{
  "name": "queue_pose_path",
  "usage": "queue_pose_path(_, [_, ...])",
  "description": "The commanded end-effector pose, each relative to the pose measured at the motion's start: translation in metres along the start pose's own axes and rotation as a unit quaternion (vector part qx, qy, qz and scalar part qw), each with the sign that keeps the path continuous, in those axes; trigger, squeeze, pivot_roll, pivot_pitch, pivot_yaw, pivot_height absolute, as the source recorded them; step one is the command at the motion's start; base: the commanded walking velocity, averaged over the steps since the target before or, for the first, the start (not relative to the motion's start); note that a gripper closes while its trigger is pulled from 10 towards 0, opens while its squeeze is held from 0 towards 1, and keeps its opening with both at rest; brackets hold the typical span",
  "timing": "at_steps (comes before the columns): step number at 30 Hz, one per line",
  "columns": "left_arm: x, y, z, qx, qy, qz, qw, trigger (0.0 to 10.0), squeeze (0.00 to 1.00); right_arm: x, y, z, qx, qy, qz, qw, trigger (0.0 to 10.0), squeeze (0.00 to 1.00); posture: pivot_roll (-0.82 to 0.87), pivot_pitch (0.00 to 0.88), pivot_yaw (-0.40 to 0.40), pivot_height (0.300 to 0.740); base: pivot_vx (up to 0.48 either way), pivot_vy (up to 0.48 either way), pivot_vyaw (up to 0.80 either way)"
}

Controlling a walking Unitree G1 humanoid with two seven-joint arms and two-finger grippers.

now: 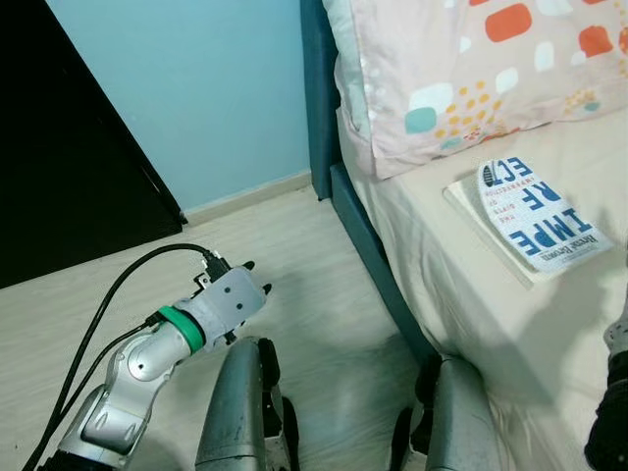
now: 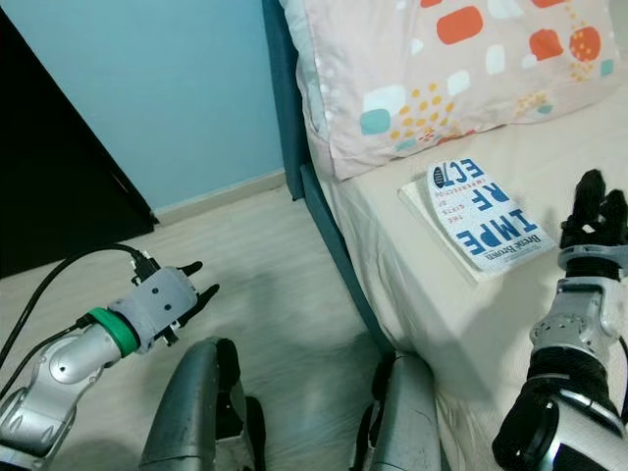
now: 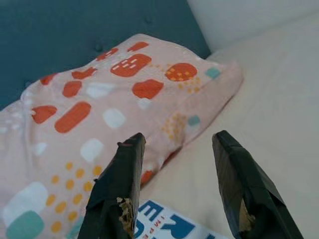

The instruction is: Clean up the room

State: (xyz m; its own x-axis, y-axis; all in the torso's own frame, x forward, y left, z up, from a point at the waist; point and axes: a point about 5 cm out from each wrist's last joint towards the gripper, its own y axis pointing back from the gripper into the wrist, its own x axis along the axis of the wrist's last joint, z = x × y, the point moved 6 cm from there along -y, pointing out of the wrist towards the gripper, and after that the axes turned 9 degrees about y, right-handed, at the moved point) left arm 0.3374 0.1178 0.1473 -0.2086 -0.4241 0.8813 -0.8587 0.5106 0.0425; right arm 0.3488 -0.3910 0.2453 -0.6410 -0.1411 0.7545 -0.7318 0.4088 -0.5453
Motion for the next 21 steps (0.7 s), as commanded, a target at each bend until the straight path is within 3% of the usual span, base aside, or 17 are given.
queue_pose_path(1, [-0.009, 0.001, 0.005, -0.004, 0.003, -0.012, 1.000, 10.0, 0.00, 0.011, 0.010, 0.011, -0.026, 0.008, 0.022, 0.999, 10.0, 0.00, 0.18, 0.222, 0.124, 0.550, 0.000, 0.000, 0.00])
queue_pose_path(2, [-0.009, 0.001, 0.005, -0.004, 0.003, -0.012, 1.000, 10.0, 0.00, 0.011, 0.010, 0.011, -0.026, 0.008, 0.022, 0.999, 10.0, 0.00, 0.18, 0.222, 0.124, 0.550, 0.000, 0.000, 0.00])
queue_pose_path(4, [-0.009, -0.002, 0.005, 0.003, 0.014, -0.009, 1.000, 10.0, 0.00, 0.013, 0.020, -0.004, -0.013, 0.008, 0.031, 0.999, 10.0, 0.00, 0.17, 0.211, 0.116, 0.550, 0.000, 0.000, 0.00])
queue_pose_path(5, [-0.009, -0.005, 0.002, 0.021, 0.044, -0.009, 0.999, 10.0, 0.00, -0.001, 0.029, -0.027, 0.018, 0.004, 0.009, 1.000, 10.0, 0.00, 0.14, 0.192, 0.095, 0.550, 0.000, 0.000, 0.00])
queue_pose_path(6, [-0.009, -0.005, 0.002, 0.021, 0.044, -0.009, 0.999, 10.0, 0.00, -0.001, 0.029, -0.027, 0.018, 0.004, 0.009, 1.000, 10.0, 0.00, 0.14, 0.192, 0.095, 0.550, 0.000, 0.000, 0.00])
queue_pose_path(8, [-0.006, -0.013, -0.006, 0.063, 0.121, -0.004, 0.991, 10.0, 0.00, -0.037, 0.056, -0.078, 0.073, -0.019, -0.056, 0.996, 10.0, 0.00, 0.12, 0.175, 0.079, 0.550, 0.000, 0.000, 0.00])
queue_pose_path(9, [-0.006, -0.013, -0.006, 0.063, 0.121, -0.004, 0.991, 10.0, 0.00, -0.037, 0.056, -0.078, 0.073, -0.019, -0.056, 0.996, 10.0, 0.00, 0.12, 0.175, 0.079, 0.550, 0.000, 0.000, 0.00])
queue_pose_path(10, [-0.002, -0.018, -0.012, 0.091, 0.166, 0.004, 0.982, 10.0, 0.00, -0.058, 0.078, -0.113, 0.099, -0.043, -0.097, 0.989, 10.0, 0.00, 0.12, 0.160, 0.067, 0.550, 0.000, 0.000, 0.00])
queue_pose_path(11, [0.002, -0.022, -0.017, 0.108, 0.196, 0.011, 0.975, 10.0, 0.00, -0.072, 0.094, -0.138, 0.118, -0.059, -0.126, 0.983, 10.0, 0.00, 0.11, 0.145, 0.059, 0.550, 0.000, 0.000, 0.00])
queue_pose_path(12, [0.002, -0.022, -0.017, 0.108, 0.196, 0.011, 0.975, 10.0, 0.00, -0.072, 0.094, -0.138, 0.118, -0.059, -0.126, 0.983, 10.0, 0.00, 0.11, 0.145, 0.059, 0.550, 0.000, 0.000, 0.00])
queue_pose_path(13, [0.007, -0.025, -0.020, 0.116, 0.217, 0.020, 0.969, 10.0, 0.00, -0.083, 0.110, -0.160, 0.133, -0.077, -0.149, 0.977, 10.0, 0.00, 0.11, 0.139, 0.057, 0.550, 0.000, 0.000, 0.00])
queue_pose_path(14, [0.007, -0.025, -0.020, 0.116, 0.217, 0.020, 0.969, 10.0, 0.00, -0.083, 0.110, -0.160, 0.133, -0.077, -0.149, 0.977, 10.0, 0.00, 0.11, 0.139, 0.057, 0.550, 0.000, 0.000, 0.00])
queue_pose_path(15, [0.012, -0.027, -0.021, 0.118, 0.225, 0.027, 0.967, 10.0, 0.00, -0.092, 0.122, -0.175, 0.150, -0.081, -0.169, 0.971, 10.0, 0.00, 0.10, 0.126, 0.056, 0.550, 0.000, 0.000, 0.00])
queue_pose_path(17, [0.020, -0.030, -0.022, 0.113, 0.227, 0.039, 0.966, 10.0, 0.00, -0.100, 0.137, -0.195, 0.184, -0.064, -0.171, 0.966, 10.0, 0.00, 0.10, 0.115, 0.055, 0.550, 0.000, 0.000, 0.00])
queue_pose_path(18, [0.024, -0.030, -0.021, 0.111, 0.228, 0.044, 0.966, 10.0, 0.00, -0.103, 0.143, -0.205, 0.209, -0.029, -0.166, 0.963, 10.0, 0.00, 0.09, 0.101, 0.055, 0.555, 0.000, 0.000, 0.00])
queue_pose_path(21, [0.026, -0.031, -0.021, 0.109, 0.229, 0.048, 0.966, 10.0, 0.00, -0.104, 0.147, -0.211, 0.225, -0.006, -0.163, 0.961, 10.0, 0.00, 0.09, 0.101, 0.055, 0.560, 0.000, 0.000, 0.00])
